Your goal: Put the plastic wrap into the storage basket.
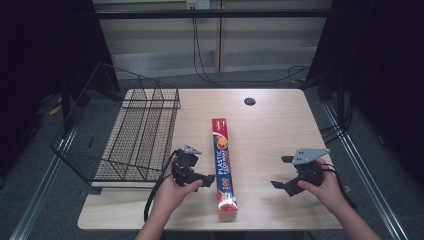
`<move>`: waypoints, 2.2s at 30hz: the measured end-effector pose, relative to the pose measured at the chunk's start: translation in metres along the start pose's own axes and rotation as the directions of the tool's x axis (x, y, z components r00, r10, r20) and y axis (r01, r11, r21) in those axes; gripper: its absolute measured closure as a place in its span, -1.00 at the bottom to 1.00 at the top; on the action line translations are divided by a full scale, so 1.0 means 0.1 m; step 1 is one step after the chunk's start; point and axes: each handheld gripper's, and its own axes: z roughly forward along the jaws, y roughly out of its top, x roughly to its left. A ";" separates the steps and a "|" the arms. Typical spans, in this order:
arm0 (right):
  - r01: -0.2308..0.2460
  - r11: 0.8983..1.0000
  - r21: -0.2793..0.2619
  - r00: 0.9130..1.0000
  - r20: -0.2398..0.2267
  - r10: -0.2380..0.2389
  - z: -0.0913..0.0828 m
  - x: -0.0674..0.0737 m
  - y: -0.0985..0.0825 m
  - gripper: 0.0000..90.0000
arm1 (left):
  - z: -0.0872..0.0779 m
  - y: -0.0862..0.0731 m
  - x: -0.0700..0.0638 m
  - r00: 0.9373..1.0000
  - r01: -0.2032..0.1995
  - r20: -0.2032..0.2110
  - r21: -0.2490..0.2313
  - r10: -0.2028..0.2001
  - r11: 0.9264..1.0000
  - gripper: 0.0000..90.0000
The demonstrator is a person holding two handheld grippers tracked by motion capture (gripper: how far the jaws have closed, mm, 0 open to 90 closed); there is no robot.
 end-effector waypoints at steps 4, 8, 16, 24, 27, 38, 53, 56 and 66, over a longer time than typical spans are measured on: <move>0.002 1.000 0.004 1.000 -0.001 -0.002 0.00 0.00 0.00 -0.94 | -0.01 0.04 -0.01 1.000 0.016 0.006 -0.003 -0.016 1.000 -0.89; -0.005 1.000 -0.006 1.000 0.008 0.005 -0.02 0.00 0.00 -0.94 | 0.03 0.11 -0.03 0.999 0.035 0.011 -0.016 -0.035 0.999 -0.92; -0.012 1.000 -0.007 1.000 0.021 0.013 -0.05 0.01 -0.03 -0.94 | 0.15 0.28 -0.06 0.999 0.037 0.029 0.004 -0.037 0.999 -0.96; -0.011 1.000 -0.008 1.000 0.021 0.011 -0.07 0.00 -0.03 -0.94 | 0.26 0.42 -0.06 0.995 0.091 0.048 0.001 -0.091 0.996 -0.93; -0.009 1.000 -0.008 1.000 0.018 0.009 -0.07 0.00 -0.04 -0.94 | 0.31 0.46 -0.05 0.994 0.103 0.034 0.000 -0.103 0.995 -0.91; -0.011 1.000 -0.012 1.000 0.025 0.011 -0.09 -0.01 -0.05 -0.94 | 0.45 0.57 -0.02 0.992 0.124 0.009 0.032 -0.125 0.992 -0.87; -0.010 1.000 -0.015 1.000 0.020 0.010 -0.09 -0.01 -0.05 -0.94 | 0.51 0.63 -0.02 0.988 0.148 0.039 -0.011 -0.148 0.989 -0.46; -0.014 1.000 -0.016 1.000 0.021 0.014 -0.09 -0.01 -0.05 -0.94 | 0.54 0.65 -0.02 0.981 0.188 0.038 0.006 -0.188 0.982 -0.45; -0.011 1.000 -0.028 1.000 0.022 0.012 -0.11 -0.02 -0.05 -0.94 | 0.65 0.69 -0.02 0.978 0.210 -0.002 0.078 -0.211 0.975 -0.48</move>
